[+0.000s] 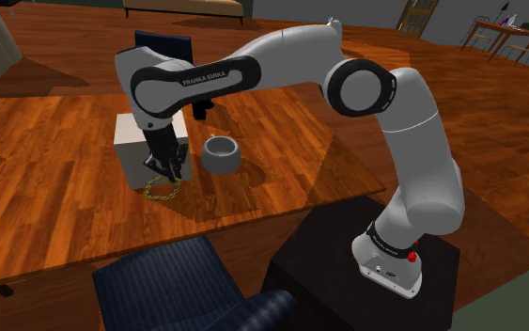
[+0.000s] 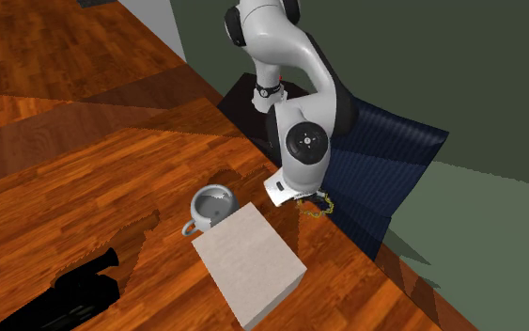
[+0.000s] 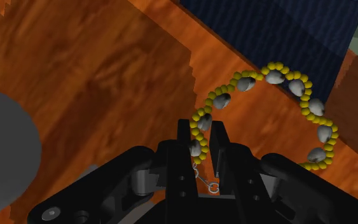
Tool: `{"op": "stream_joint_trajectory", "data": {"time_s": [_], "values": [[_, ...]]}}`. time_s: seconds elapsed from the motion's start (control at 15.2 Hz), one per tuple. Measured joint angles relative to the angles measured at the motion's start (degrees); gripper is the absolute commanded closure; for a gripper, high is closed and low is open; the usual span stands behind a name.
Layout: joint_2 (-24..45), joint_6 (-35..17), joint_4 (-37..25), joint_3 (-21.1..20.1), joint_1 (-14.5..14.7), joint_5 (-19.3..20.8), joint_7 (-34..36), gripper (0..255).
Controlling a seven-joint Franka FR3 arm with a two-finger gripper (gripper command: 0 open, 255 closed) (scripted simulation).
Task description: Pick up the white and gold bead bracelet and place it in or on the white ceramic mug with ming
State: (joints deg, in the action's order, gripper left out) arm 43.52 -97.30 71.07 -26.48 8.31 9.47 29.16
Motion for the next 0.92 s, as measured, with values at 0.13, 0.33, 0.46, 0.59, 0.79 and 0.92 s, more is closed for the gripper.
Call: {"op": "stream_joint_trajectory", "data": {"time_s": [0.13,0.33,0.46,0.59,0.79,0.92], "values": [[-0.7,1.0,-0.3,-0.2,-0.1,-0.2,0.0,255],[-1.5,1.2,0.5,0.2,-2.2,-0.2,-2.2,255],[-2.7,1.0,2.1,0.5,-4.2,-0.3,-4.1,255],[-3.2,1.3,2.4,1.0,-6.1,-0.3,-6.3,255],[-3.2,1.8,2.1,1.8,-8.5,0.0,-9.3,255],[-3.3,1.9,2.2,2.3,-10.3,0.2,-11.4,255]]}}
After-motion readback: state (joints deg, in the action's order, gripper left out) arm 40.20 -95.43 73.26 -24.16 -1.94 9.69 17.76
